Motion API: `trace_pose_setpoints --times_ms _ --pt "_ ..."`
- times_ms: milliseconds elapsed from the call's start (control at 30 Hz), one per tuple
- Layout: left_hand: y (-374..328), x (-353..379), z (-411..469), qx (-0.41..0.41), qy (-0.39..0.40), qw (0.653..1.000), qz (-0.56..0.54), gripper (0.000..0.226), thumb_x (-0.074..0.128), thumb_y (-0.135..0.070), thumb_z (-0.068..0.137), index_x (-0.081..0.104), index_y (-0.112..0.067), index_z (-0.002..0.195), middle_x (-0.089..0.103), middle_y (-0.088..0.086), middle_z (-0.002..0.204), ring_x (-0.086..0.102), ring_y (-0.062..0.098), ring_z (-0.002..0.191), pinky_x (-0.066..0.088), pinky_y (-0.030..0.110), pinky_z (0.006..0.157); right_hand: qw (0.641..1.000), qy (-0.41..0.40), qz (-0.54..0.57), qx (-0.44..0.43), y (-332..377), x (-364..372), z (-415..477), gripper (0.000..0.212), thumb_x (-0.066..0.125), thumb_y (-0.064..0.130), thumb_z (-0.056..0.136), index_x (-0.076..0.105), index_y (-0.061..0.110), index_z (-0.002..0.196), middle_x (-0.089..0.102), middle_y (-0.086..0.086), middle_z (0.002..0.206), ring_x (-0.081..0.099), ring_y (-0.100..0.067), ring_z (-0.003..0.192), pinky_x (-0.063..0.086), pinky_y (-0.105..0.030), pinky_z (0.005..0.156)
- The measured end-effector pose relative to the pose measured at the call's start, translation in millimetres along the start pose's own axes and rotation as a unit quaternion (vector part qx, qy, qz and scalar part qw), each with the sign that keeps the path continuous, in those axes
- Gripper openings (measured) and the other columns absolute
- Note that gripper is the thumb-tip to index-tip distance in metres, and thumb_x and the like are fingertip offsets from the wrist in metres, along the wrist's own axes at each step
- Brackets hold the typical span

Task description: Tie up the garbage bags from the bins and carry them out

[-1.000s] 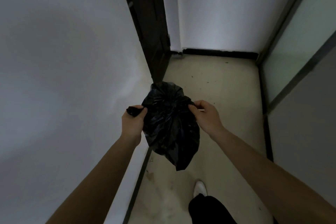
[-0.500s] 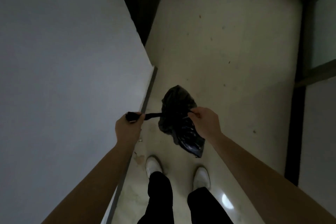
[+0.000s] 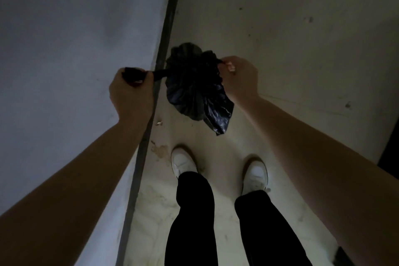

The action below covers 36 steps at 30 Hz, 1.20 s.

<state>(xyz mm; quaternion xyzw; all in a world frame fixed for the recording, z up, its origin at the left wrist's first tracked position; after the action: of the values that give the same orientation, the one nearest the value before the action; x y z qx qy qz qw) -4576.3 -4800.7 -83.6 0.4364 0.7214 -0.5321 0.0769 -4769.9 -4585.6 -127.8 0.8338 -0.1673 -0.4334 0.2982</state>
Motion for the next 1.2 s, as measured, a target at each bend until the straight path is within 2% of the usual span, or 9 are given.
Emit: trace_pose_setpoints --times_ms 67,133,233,333,533,667,767,1000,1200 --pt "13.4 5.0 10.7 -0.001 0.005 1.0 0.013 0.034 0.07 -0.049 0.073 0.067 -0.018 0.088 0.073 0.005 0.09 0.072 0.023 0.087 0.06 0.051 0.08 1.0 -0.003 -0.008 0.004 -7.7 14.4 5.7 0.025 0.052 0.023 0.099 0.071 0.013 0.111 0.072 -0.007 0.105 0.064 -0.022 0.101 0.039 -0.023 0.078" --pt "29.1 21.6 16.3 -0.018 0.056 0.998 0.037 0.037 0.074 -0.046 0.076 0.068 -0.014 0.093 0.073 0.005 0.094 0.071 0.023 0.091 0.059 0.05 0.085 0.994 0.078 -0.061 0.035 -30.3 42.2 8.6 0.029 0.047 0.023 0.102 0.068 0.01 0.117 0.069 -0.01 0.114 0.063 -0.025 0.106 0.04 -0.024 0.08" --pt "53.5 47.5 8.9 -0.08 0.143 0.985 0.049 0.017 0.072 -0.036 0.089 0.067 -0.021 0.095 0.069 0.0 0.098 0.068 0.023 0.102 0.056 0.047 0.094 0.954 0.251 -0.12 0.107 -68.4 73.9 -4.8 0.029 0.049 0.017 0.1 0.066 0.009 0.122 0.065 -0.013 0.125 0.059 -0.029 0.117 0.045 -0.029 0.091" --pt "57.3 50.2 -0.2 -0.057 0.148 0.984 0.085 0.008 0.065 -0.032 0.095 0.067 -0.025 0.092 0.069 0.004 0.102 0.066 0.026 0.105 0.054 0.046 0.097 0.941 0.285 -0.162 0.081 -71.1 67.8 -16.9 0.031 0.044 0.014 0.102 0.064 0.009 0.126 0.06 -0.012 0.134 0.055 -0.029 0.123 0.042 -0.029 0.097" --pt "-24.2 18.6 -27.6 0.108 0.13 0.952 0.253 0.031 0.049 -0.032 0.103 0.063 -0.01 0.121 0.063 0.013 0.123 0.055 0.02 0.107 0.037 0.027 0.092 0.965 0.175 -0.196 -0.006 -16.4 -32.6 -20.6 0.047 0.036 0.041 0.104 0.043 0.017 0.144 0.045 -0.016 0.142 0.049 -0.034 0.126 0.041 -0.039 0.103" --pt "-150.3 -25.4 -58.4 0.223 0.076 0.926 0.294 0.042 0.047 -0.035 0.104 0.055 -0.011 0.137 0.047 0.016 0.149 0.041 0.032 0.138 0.031 0.045 0.113 0.948 0.084 -0.29 -0.099 72.6 -159.6 -27.4 0.059 0.033 0.048 0.103 0.026 0.017 0.153 0.025 -0.018 0.158 0.028 -0.036 0.143 0.032 -0.048 0.112" --pt "-294.2 -71.3 -97.2 0.354 0.01 0.881 0.314 0.051 0.04 -0.041 0.104 0.053 -0.008 0.14 0.041 0.022 0.153 0.038 0.039 0.142 0.03 0.054 0.114 0.935 -0.028 -0.315 -0.158 160.3 -293.6 -50.3 0.064 0.029 0.051 0.102 0.019 0.016 0.155 0.013 -0.019 0.163 0.014 -0.035 0.15 0.021 -0.049 0.119" --pt "-596.7 -177.2 -268.2 0.553 -0.123 0.778 0.27 0.059 0.033 -0.047 0.105 0.041 -0.009 0.149 0.032 0.024 0.158 0.03 0.041 0.146 0.024 0.06 0.117 0.86 -0.326 -0.287 -0.269 333.5 -593.9 -201.7 0.06 0.036 0.047 0.103 0.033 0.009 0.15 0.022 -0.025 0.159 0.023 -0.041 0.146 0.023 -0.051 0.117" --pt "-724.3 -205.2 -447.9 0.694 -0.129 0.68 0.198 0.06 0.034 -0.048 0.106 0.034 -0.011 0.154 0.024 0.024 0.161 0.023 0.041 0.149 0.019 0.06 0.119 0.817 -0.465 -0.254 -0.228 342.7 -732.7 -350.9 0.062 0.036 0.05 0.102 0.038 0.008 0.148 0.028 -0.027 0.156 0.029 -0.043 0.144 0.028 -0.054 0.115"
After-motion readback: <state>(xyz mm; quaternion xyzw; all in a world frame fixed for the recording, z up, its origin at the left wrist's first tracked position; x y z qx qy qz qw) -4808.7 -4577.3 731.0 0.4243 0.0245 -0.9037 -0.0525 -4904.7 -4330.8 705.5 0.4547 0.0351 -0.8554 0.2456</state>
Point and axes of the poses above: each hand's wrist, its own z-axis towards the middle knuckle, its own x-axis out of the palm, y = z × x, the point moved 9 cm from there along z, towards the middle knuckle
